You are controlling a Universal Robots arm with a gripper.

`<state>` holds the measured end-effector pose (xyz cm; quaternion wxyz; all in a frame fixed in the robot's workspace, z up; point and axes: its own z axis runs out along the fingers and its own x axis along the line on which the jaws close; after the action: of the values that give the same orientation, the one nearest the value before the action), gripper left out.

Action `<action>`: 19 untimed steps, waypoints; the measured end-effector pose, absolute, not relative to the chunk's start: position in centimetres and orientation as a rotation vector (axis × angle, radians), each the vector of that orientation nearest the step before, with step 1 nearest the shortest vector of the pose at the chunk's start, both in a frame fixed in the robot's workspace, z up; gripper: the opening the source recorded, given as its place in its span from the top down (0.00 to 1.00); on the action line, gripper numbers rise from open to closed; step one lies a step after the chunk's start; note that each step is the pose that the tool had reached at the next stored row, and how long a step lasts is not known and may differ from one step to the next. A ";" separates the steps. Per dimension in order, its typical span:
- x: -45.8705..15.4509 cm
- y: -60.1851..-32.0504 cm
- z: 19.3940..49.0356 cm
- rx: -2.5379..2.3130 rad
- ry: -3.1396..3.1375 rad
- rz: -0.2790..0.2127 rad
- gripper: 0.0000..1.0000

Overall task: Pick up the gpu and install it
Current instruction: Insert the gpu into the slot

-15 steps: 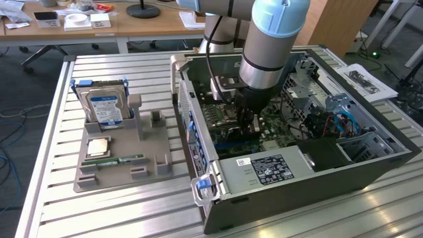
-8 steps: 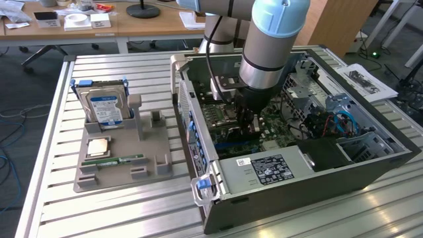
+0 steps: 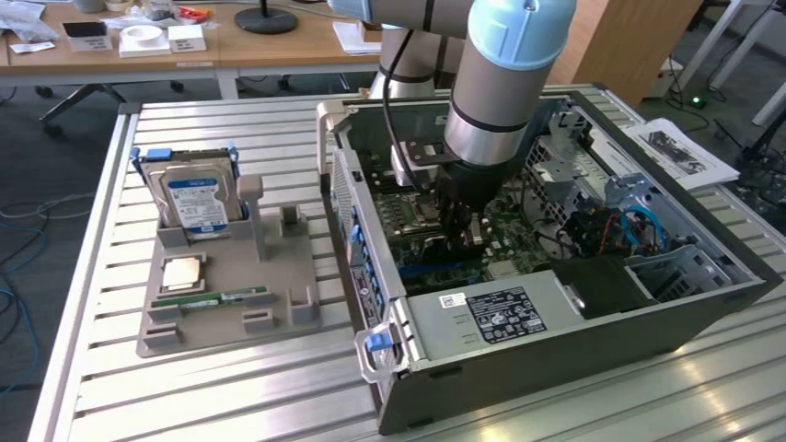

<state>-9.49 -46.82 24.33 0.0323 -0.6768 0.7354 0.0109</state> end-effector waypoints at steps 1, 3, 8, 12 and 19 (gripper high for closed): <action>-9.5 -46.8 24.3 -2.084 2.264 0.034 0.73; -9.5 -46.8 24.3 -2.084 2.264 0.034 0.73; -9.5 -46.8 24.3 -2.084 2.264 0.034 0.73; -9.5 -46.8 24.3 -2.084 2.264 0.034 0.73; -9.5 -46.8 24.3 -2.084 2.264 0.034 0.73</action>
<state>-9.49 -46.82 24.33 0.0323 -0.6768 0.7354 0.0109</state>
